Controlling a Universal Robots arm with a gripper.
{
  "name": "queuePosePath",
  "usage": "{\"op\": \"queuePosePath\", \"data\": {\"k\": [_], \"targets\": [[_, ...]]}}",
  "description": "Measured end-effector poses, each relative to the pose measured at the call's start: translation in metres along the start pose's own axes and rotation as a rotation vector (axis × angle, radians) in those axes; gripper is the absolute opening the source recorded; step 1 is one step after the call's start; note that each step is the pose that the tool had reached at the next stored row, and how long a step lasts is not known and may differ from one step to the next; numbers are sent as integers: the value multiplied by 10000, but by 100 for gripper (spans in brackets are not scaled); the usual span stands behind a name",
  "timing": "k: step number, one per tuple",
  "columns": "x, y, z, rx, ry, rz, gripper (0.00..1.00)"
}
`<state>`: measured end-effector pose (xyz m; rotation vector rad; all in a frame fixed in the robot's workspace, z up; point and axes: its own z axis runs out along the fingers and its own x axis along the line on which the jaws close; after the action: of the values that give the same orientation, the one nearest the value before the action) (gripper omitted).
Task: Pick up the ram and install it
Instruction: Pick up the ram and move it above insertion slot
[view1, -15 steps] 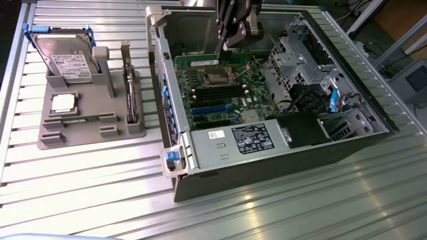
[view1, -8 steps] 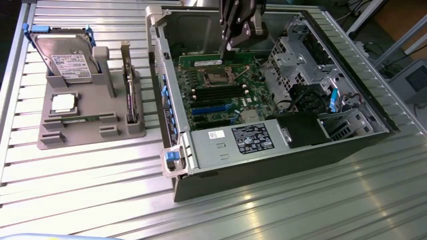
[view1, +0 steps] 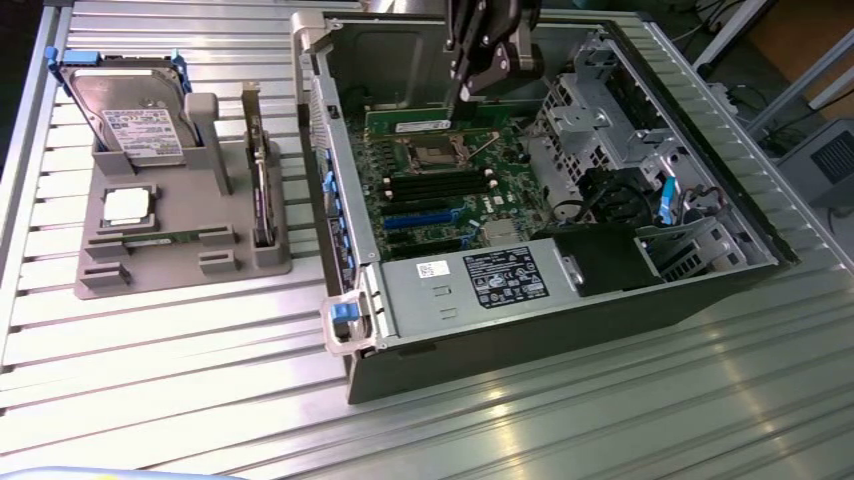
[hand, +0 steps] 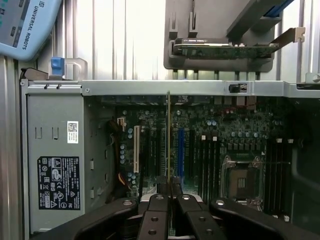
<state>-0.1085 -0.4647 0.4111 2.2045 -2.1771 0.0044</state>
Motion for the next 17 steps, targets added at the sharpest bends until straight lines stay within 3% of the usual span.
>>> {"op": "queuePosePath", "data": {"k": [17], "targets": [[3, -199, -6, 0, 42, 2, 12]]}}
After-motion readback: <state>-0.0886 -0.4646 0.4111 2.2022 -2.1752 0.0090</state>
